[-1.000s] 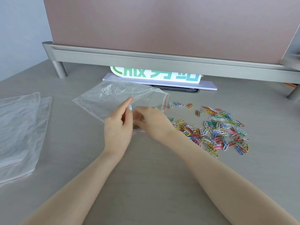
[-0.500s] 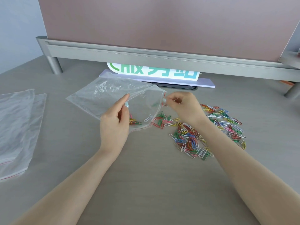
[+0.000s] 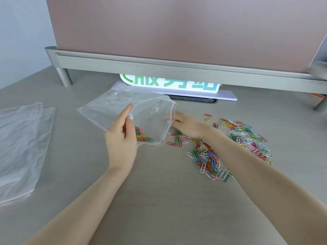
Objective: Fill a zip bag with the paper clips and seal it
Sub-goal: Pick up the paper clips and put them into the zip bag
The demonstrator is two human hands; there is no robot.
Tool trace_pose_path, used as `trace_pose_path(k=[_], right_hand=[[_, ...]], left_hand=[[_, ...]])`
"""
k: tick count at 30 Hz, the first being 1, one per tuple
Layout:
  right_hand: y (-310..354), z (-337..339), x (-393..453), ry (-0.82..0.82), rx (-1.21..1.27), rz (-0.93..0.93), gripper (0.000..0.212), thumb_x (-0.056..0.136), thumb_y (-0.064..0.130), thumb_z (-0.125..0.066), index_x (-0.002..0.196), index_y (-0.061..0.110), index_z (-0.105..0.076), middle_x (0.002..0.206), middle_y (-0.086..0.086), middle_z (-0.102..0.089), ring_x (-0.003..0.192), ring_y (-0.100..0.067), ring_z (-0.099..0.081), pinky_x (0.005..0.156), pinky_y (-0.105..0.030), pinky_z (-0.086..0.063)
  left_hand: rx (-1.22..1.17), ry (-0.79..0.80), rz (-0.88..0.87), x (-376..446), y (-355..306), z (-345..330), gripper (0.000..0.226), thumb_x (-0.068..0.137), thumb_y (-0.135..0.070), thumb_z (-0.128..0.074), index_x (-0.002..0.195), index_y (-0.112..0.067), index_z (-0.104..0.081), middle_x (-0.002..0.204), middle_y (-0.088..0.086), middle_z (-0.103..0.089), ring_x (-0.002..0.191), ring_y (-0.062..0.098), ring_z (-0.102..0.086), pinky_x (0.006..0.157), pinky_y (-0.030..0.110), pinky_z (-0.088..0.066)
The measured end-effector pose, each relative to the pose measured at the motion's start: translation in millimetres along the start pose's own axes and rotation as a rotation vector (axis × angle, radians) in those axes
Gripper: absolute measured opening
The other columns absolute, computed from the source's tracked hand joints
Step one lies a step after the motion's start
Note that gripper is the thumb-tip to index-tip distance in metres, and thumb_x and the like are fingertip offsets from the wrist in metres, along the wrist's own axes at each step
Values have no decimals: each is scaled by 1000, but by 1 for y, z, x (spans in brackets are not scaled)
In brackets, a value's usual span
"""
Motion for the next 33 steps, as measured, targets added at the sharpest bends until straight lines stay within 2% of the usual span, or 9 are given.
trace_pose_path(k=[3,7,11,15,19,22,24,27,33], right_hand=[[13,-12,-15,64,33,60,30,96,24,-45,121,17,-60,135,7,-51,123,-8,-45,102,-16,-29],[23,-13,-42,79,37,149,25,87,22,-61,112,22,-66,114,29,-52,110,8,-49,95,-5,-32],[14,-4,-61,29,30,144,20,82,19,-67,101,21,-71,113,12,-60,103,1,-56,93,-13,-41],[7,9,-74,-49,18,107,14,83,11,-64,93,17,-73,104,6,-63,91,-5,-60,81,-7,-41],[1,17,-83,-93,-11,48,27,82,29,-66,108,29,-65,113,13,-55,106,1,-49,91,-6,-31],[-4,18,-88,-85,-200,-21,50,79,46,-64,126,34,-51,122,13,-43,119,-8,-33,99,-22,-24],[-7,15,-90,-61,-256,-56,55,80,48,-62,130,33,-48,127,8,-42,121,-14,-31,101,-27,-24],[-8,13,-90,-60,-211,-56,45,84,39,-62,127,30,-53,124,3,-45,119,-16,-37,101,-26,-26],[2,19,-91,-97,-134,1,23,86,18,-61,108,23,-68,100,-5,-57,93,-13,-51,83,-20,-36]], left_hand=[[3,8,-8,0,0,-1,37,96,-3,-40,119,-26,-57,53,-7,-34,47,-5,-45,54,8,-33],[4,19,-9,1,6,-3,37,95,-5,-41,121,-24,-60,47,-11,-37,49,3,-41,56,10,-32],[16,85,-51,-2,4,-10,36,96,-6,-42,122,-24,-59,48,-15,-43,49,4,-42,57,12,-34],[34,112,-66,-5,3,-13,35,95,-7,-44,121,-25,-60,52,-10,-41,51,7,-45,59,14,-36],[50,130,-69,-7,4,-16,35,94,-9,-44,120,-25,-61,51,-10,-39,50,7,-37,57,16,-34],[54,149,-54,-7,6,-17,36,94,-9,-44,120,-26,-60,53,-8,-39,51,8,-36,59,23,-37],[48,164,-48,-8,5,-18,36,94,-10,-44,120,-27,-60,56,3,-47,54,15,-44,60,30,-40],[41,188,-44,-8,5,-21,34,95,-11,-45,120,-29,-60,71,22,-57,66,30,-52,64,31,-44],[78,219,-55,-10,5,-25,36,93,-8,-46,120,-27,-60,60,13,-50,52,10,-36,55,16,-34]])
Point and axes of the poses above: each hand's wrist, its own x-axis towards the middle knuckle, its own z-axis out of the back of the hand, y = z × x, the point moved 9 cm from there along x, towards the middle knuckle
